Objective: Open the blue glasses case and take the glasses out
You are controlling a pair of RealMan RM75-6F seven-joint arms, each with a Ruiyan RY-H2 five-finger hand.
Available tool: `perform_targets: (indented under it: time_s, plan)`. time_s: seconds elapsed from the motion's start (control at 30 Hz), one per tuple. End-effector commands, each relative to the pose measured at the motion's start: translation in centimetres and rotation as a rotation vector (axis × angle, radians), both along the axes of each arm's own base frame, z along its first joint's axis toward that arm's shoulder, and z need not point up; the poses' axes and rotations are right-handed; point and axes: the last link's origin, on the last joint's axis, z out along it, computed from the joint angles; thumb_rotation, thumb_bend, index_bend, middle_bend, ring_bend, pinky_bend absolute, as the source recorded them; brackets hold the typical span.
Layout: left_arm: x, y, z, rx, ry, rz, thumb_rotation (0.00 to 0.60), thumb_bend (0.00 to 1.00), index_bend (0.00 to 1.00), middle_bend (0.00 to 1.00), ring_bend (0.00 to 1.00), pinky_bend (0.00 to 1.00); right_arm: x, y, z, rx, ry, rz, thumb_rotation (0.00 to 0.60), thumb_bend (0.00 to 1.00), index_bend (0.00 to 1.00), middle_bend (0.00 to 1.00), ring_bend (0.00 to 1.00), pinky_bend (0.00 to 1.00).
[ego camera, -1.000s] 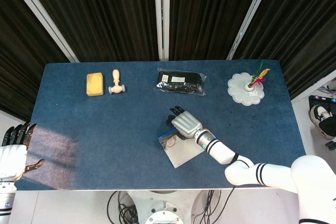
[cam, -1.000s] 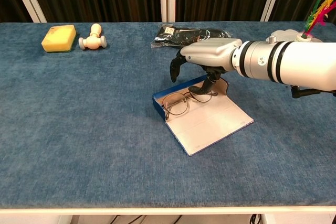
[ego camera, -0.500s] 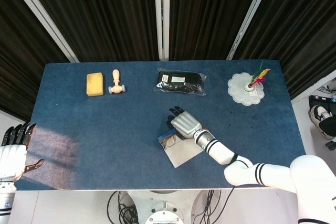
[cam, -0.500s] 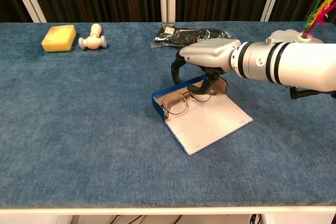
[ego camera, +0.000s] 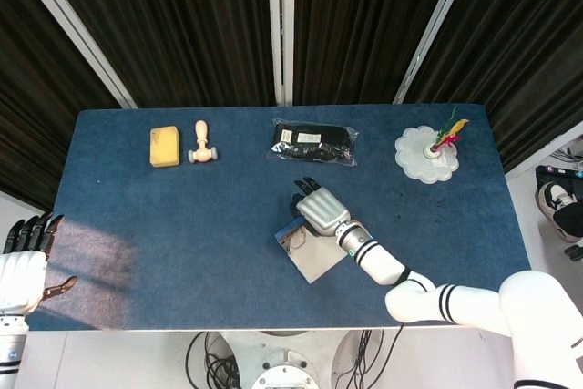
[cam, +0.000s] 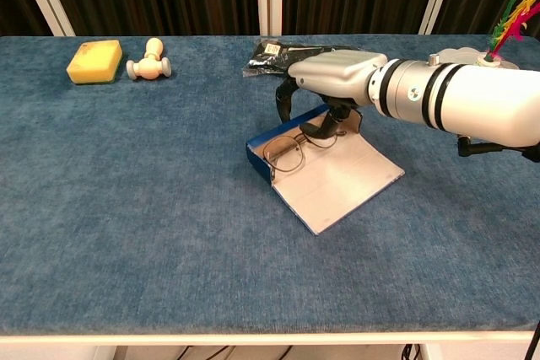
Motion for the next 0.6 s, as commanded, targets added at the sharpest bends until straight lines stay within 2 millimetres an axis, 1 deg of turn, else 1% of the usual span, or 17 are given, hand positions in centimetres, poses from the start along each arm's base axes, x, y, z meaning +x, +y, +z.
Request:
perform_targets:
  time_s: [0.03, 0.27, 0.5, 0.6]
  plan:
    - [0.0, 0.0, 0.0, 0.0, 0.0, -0.001, 0.6, 0.03, 0.09, 0.02, 0.0, 0.0, 0.5, -0.1, 0.0, -0.052, -0.019, 0.001, 0.6, 0.46, 0.58, 0.29, 0.0, 0.0]
    - [-0.1, 0.1, -0.1, -0.003, -0.003, -0.002, 0.6, 0.03, 0.08, 0.02, 0.0, 0.0, 1.1, -0.2, -0.7, -0.176, -0.043, 0.018, 0.6, 0.48, 0.62, 0.3, 0.0, 0.0]
    - [-0.2, 0.1, -0.1, -0.003, -0.005, -0.001, 0.6, 0.03, 0.08, 0.02, 0.0, 0.0, 1.0, -0.3, -1.5, -0.285, -0.046, 0.054, 0.6, 0.48, 0.64, 0.31, 0.0, 0.0]
    - [-0.2, 0.1, -0.1, -0.002, -0.006, 0.0, 0.6, 0.03, 0.08, 0.02, 0.0, 0.0, 0.9, -0.3, -1.9, -0.295, -0.055, 0.051, 0.6, 0.48, 0.64, 0.31, 0.0, 0.0]
